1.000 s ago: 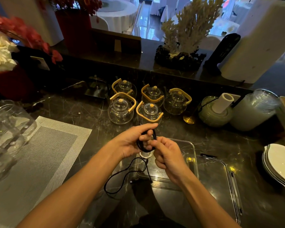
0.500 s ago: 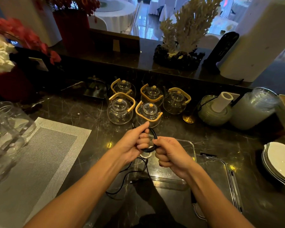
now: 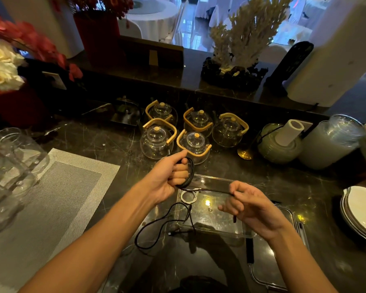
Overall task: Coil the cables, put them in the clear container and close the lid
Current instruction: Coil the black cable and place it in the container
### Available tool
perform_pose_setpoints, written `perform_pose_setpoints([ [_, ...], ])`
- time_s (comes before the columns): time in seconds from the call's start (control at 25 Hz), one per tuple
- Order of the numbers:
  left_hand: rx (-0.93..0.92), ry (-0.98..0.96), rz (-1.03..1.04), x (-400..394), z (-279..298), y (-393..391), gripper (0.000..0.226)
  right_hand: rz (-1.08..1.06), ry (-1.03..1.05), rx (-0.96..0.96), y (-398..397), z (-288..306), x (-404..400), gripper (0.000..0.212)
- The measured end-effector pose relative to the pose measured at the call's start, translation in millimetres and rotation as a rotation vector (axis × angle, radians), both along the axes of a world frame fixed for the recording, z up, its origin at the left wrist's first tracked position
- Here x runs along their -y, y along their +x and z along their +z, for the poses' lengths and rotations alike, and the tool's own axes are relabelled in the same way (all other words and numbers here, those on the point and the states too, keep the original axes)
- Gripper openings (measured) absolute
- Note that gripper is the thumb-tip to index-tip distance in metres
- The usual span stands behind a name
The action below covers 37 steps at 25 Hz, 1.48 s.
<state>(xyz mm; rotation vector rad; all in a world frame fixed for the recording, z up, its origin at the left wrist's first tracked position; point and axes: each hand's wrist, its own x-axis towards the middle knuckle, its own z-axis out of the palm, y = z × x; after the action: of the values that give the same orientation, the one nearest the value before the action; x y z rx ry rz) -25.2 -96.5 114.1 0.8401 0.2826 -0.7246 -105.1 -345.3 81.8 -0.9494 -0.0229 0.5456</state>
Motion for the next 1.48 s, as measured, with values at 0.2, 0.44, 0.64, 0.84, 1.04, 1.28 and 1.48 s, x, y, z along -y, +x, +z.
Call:
perform_pose_setpoints([
  [0.2, -0.021, -0.090, 0.006, 6.3, 1.9, -2.6, 0.036, -0.105, 0.622, -0.051, -7.8, -6.0, 0.2, 0.059],
  [0.44, -0.023, -0.137, -0.017, 14.0, 5.1, -5.7, 0.032, -0.280, 0.833, -0.133, 1.7, 5.0, -8.4, 0.062],
  [0.64, -0.113, -0.221, 0.037, 18.8, -5.2, -6.9, 0.027, -0.430, 0.786, -0.145, 14.4, 24.3, -26.5, 0.052],
  [0.84, -0.073, -0.187, -0.005, 26.3, -9.7, -12.5, 0.031, -0.551, 0.407, -0.222, 27.5, 25.9, -44.7, 0.032],
  [1.04, 0.047, -0.080, -0.032, 29.0, -10.5, -12.1, 0.031, -0.342, 0.027, -0.239, 26.6, 15.9, -43.9, 0.023],
  [1.28, 0.153, 0.021, -0.041, 37.1, -10.2, -6.4, 0.033, -0.125, -0.535, -0.045, 15.8, 11.6, -49.0, 0.025],
  [1.48, 0.237, 0.114, -0.080, 37.4, -12.6, -6.1, 0.032, -0.082, -0.813, 0.069, 20.0, 17.1, -51.4, 0.026],
])
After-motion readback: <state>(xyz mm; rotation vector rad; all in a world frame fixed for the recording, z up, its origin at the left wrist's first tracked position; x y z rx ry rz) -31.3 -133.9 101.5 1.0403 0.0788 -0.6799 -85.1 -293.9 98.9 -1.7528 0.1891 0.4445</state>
